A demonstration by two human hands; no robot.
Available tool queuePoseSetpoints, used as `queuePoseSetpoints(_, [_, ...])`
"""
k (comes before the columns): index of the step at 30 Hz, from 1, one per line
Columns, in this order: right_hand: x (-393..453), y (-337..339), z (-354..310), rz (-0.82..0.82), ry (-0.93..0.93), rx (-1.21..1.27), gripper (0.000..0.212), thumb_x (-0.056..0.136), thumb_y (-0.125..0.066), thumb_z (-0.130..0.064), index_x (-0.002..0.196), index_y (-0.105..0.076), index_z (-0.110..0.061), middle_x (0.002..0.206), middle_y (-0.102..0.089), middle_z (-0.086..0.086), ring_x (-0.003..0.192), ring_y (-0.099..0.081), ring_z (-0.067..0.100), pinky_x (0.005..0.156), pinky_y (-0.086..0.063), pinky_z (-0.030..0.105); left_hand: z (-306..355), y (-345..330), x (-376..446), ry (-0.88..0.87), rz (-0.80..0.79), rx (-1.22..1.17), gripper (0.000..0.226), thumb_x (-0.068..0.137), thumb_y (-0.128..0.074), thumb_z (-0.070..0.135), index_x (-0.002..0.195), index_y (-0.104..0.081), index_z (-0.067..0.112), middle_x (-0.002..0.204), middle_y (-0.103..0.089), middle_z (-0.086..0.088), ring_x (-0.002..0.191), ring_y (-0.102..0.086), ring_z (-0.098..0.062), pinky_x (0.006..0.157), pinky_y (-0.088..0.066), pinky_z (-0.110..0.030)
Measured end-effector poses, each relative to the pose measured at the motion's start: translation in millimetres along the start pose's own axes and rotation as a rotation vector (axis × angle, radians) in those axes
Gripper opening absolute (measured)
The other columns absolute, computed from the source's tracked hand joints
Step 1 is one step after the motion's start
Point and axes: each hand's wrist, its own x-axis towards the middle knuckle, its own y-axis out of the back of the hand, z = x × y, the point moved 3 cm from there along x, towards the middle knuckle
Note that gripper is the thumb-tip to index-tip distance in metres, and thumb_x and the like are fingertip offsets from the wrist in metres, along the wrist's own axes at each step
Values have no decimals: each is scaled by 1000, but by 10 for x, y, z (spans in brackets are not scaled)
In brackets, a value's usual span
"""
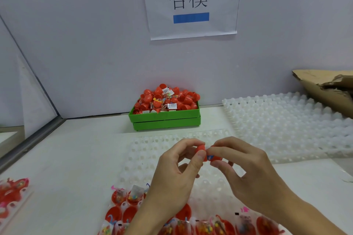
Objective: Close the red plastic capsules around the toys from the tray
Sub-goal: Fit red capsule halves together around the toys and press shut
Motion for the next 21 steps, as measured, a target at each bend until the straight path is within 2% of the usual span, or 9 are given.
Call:
queuePoseSetpoints(6, [-15, -20, 0, 43, -56, 19, 43, 80, -79, -7, 110, -59, -31, 95, -65, -20, 85, -63, 1, 67, -52, 14, -47, -13, 2, 26, 3, 21, 14, 91, -61, 31, 103, -69, 30, 92, -72, 7, 85, -67, -14, 62, -54, -22])
queuePoseSetpoints(9, [-7, -17, -8, 52, -74, 48, 47, 78, -80, -8, 116, -61, -27, 97, -67, -17, 87, -63, 1, 68, -52, 12, -41, -10, 9, 24, 9, 19, 14, 90, -61, 33, 102, -69, 30, 92, -73, 7, 85, -67, -14, 61, -54, -21])
queuePoseSetpoints(12, [8, -12, -12, 18, -84, 108, 39, 77, -79, -3, 111, -68, -21, 96, -66, -15, 87, -63, 5, 67, -52, 14, -22, -10, 6, 13, -9, 20, 18, 88, -60, 38, 102, -69, 30, 93, -73, 8, 86, -67, -13, 62, -54, -21])
queuePoseSetpoints(21, [34, 10, -18, 1, -160, 252, 34, 76, -78, 2, 98, -69, -23, 92, -64, -12, 89, -63, 17, 66, -54, 27, -12, -22, 2, 1, -14, 4, 21, 88, -59, 37, 104, -69, 29, 95, -73, 10, 90, -67, -11, 62, -55, -21])
